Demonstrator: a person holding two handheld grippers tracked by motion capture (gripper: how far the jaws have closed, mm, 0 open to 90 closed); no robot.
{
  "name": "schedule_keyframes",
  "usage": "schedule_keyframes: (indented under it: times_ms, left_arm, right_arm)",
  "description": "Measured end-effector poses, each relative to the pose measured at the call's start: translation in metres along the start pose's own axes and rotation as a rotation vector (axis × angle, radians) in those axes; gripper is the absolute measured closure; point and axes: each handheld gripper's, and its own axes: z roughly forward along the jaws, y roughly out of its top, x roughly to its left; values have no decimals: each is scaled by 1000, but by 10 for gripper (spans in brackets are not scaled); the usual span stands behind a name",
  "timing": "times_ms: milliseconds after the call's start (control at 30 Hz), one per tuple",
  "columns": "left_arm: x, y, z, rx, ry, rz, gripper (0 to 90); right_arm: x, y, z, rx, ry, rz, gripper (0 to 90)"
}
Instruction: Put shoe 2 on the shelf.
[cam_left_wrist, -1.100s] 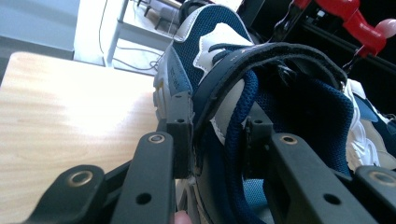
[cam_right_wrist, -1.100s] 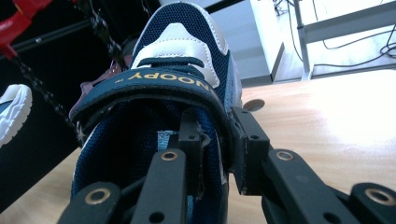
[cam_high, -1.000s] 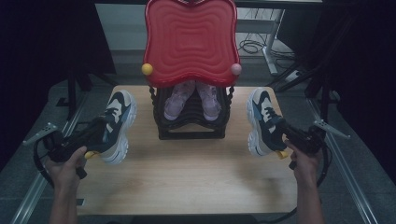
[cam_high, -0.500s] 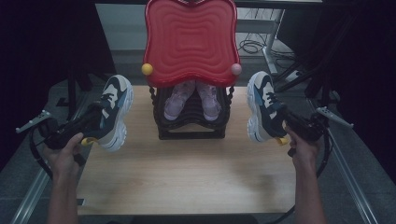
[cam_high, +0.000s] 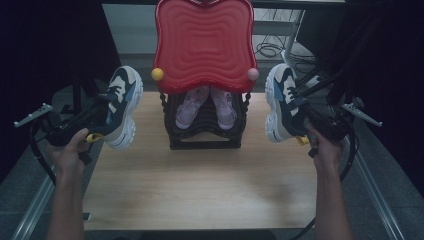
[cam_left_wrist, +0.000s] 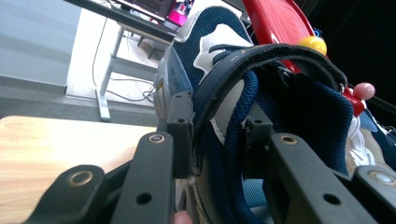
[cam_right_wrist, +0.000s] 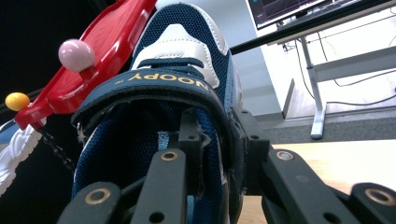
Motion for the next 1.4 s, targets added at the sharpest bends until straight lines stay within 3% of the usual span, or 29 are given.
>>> schedule_keyframes:
  times_ms: [367, 767, 1100, 1400]
  left_arm:
    - [-8, 24, 11, -23, -20, 9, 711]
    - [-23, 60, 22, -65, -44, 27, 712]
    - [-35, 89, 33, -89, -70, 31, 712]
    - [-52, 112, 51, -98, -97, 24, 712]
  right_arm:
    - [9, 23, 4, -31, 18, -16, 758]
    - [18, 67, 9, -69, 49, -25, 758]
    - [40, 103, 23, -67, 83, -45, 757]
    - [60, 127, 38, -72, 112, -32, 757]
